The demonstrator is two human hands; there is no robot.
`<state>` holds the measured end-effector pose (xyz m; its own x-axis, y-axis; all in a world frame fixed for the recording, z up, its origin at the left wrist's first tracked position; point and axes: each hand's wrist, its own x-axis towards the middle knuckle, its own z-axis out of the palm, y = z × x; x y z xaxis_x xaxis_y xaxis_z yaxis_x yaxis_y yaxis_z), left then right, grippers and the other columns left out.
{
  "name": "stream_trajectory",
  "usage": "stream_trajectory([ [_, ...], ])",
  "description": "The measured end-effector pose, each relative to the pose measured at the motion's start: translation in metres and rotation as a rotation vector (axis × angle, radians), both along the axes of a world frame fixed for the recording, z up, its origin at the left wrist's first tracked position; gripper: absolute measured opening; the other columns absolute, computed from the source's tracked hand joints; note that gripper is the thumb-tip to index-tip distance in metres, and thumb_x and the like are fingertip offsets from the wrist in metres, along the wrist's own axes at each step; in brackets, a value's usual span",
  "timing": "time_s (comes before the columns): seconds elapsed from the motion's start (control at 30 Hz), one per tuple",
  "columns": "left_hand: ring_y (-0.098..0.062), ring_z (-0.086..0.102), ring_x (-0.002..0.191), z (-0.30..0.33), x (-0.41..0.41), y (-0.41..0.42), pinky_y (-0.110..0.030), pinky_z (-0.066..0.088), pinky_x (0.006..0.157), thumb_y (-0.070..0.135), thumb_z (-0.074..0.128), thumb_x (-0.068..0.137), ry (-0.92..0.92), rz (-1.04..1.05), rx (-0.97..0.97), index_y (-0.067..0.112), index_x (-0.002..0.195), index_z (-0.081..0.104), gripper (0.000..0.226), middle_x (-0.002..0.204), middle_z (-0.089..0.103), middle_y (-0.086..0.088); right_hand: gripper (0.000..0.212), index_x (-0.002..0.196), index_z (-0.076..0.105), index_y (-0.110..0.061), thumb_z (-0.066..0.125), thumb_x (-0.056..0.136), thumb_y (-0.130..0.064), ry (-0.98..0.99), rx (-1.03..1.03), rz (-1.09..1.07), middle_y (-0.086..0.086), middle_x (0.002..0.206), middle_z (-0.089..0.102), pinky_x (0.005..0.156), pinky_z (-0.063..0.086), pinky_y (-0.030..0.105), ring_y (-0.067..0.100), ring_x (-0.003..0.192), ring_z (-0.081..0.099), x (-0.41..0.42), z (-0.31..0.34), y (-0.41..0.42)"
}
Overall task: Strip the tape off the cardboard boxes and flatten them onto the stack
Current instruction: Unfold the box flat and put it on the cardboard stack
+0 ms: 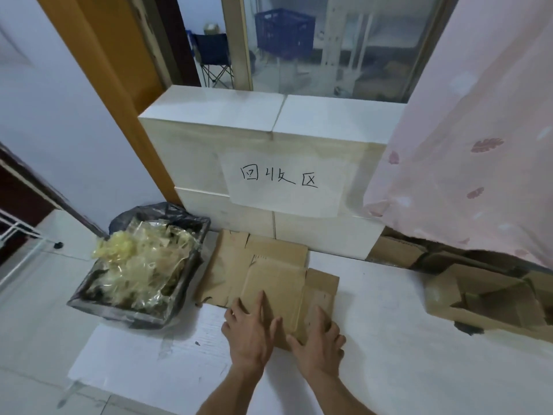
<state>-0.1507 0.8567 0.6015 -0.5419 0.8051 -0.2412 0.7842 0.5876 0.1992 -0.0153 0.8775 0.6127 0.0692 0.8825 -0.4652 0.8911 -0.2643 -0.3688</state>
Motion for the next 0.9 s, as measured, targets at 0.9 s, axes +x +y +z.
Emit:
stream_trajectory([
  [0.9, -0.044, -0.009, 0.149, -0.069, -0.107, 0.082, -0.062, 0.007, 0.116, 0.062, 0.02, 0.098, -0.01, -0.173, -0.298, 0.037, 0.155, -0.012, 0.069, 0.161, -0.017, -0.024, 0.058, 0.157, 0.006, -0.03, 0.028, 0.104, -0.041, -0.055, -0.088, 0.382, 0.007, 0.164, -0.018, 0.122, -0.005, 0.05, 0.032, 0.149, -0.02, -0.138, -0.049, 0.093],
])
